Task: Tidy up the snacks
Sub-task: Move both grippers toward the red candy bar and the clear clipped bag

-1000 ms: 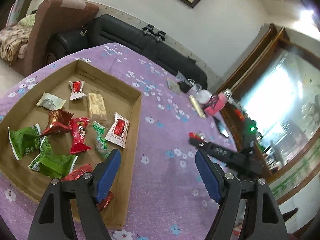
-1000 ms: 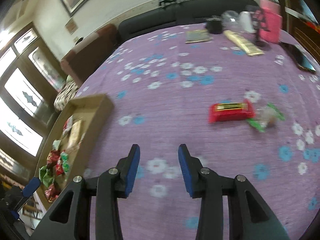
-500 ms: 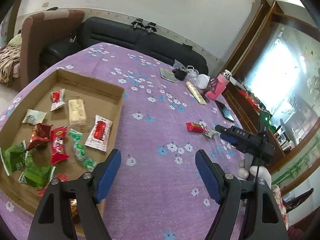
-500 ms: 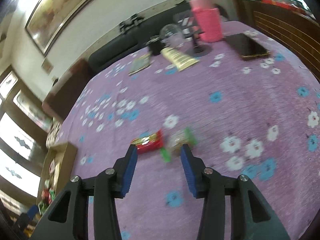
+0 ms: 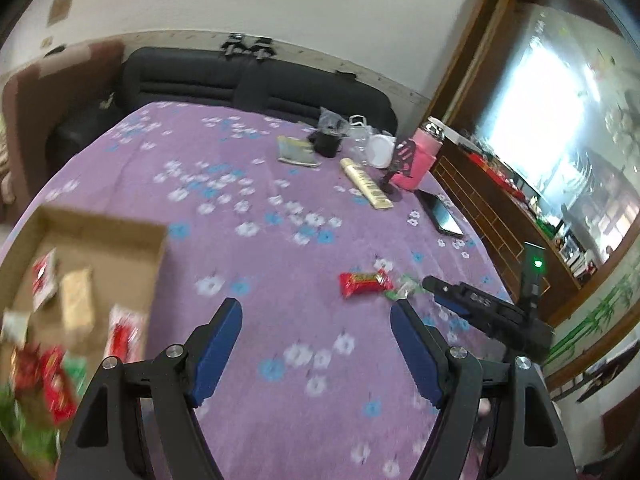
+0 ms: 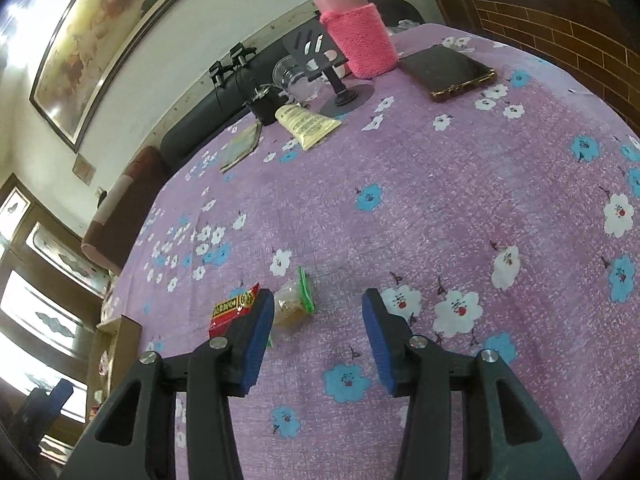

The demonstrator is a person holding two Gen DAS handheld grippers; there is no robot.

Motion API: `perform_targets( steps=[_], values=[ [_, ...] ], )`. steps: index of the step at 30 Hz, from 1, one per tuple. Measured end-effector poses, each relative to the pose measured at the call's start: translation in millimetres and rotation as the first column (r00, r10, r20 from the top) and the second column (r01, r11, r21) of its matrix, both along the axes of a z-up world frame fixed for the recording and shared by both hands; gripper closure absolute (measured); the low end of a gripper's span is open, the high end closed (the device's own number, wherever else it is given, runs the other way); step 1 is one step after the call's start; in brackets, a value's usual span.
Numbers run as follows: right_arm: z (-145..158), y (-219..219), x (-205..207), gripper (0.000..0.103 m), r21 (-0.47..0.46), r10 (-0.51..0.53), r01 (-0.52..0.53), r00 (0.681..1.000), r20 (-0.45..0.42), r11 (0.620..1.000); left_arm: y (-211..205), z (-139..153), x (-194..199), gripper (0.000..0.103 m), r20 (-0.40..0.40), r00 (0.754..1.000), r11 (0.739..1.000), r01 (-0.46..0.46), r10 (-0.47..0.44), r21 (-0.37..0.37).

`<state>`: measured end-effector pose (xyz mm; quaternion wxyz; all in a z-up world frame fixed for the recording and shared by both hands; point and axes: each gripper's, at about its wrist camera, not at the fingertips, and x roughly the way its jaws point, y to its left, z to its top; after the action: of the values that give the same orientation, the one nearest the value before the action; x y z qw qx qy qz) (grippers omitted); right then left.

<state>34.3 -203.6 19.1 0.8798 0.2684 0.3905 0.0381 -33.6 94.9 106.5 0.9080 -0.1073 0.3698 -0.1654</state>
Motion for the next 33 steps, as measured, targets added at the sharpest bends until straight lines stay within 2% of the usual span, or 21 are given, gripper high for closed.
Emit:
perform_targets(
  steps=[3,7,12,19,22,24,27,30,33],
  values=[
    [0.7,-8.7,-3.0,0.052,0.027,-0.026,0.026,1.0,0.006,0.999,-16.9,-12.5,29.9,0.023,-0.026,0.999,1.0,0.019,-0.019,0.002],
    [-5.8,-12.5,-0.6,0.052,0.071,-0.022,0.024,1.0,-0.017,0.997,-37.5,-35.8,67.5,0.023,-0.073,0.997,0.999,0.035,-0.036,-0.008],
    [-7.9,-7.3,2.9,0.052,0.077,0.002,0.0,1.0,-0.026,0.997,-62.9,-59.7,101.0,0.023,-0.121,0.991,0.998,0.064,-0.065,-0.013],
    [-7.0,-14.1,4.0,0.052,0.093,-0.014,0.016,1.0,-0.024,0.996,-99.0,-75.7,124.0,0.024,-0.128,0.972,0.981,0.195,-0.195,-0.019],
    [-7.0,-16.1,3.4,0.052,0.1,-0.019,0.021,1.0,-0.024,0.995,-108.5,-80.2,128.7,0.024,-0.179,0.945,0.962,0.272,-0.273,-0.032],
    [-6.3,-16.9,3.0,0.052,0.099,-0.023,0.025,1.0,-0.022,0.995,-115.9,-80.3,124.5,0.037,-0.195,0.931,0.949,0.314,-0.308,0.0],
    [-7.7,-16.3,3.9,0.052,0.099,-0.022,0.024,0.999,-0.027,0.995,-124.0,-79.0,111.3,0.047,-0.21,0.911,0.926,0.373,-0.354,0.059],
    [-8.8,-16.1,4.7,0.052,0.103,-0.019,0.022,0.999,-0.031,0.994,-131.4,-74.9,99.5,0.047,-0.193,0.906,0.908,0.402,-0.376,0.116],
    [-8.5,-15.7,4.7,0.052,0.103,-0.018,0.02,0.999,-0.027,0.994,-137.8,-74.0,97.2,0.047,-0.171,0.911,0.901,0.402,-0.375,0.162]
  ],
)
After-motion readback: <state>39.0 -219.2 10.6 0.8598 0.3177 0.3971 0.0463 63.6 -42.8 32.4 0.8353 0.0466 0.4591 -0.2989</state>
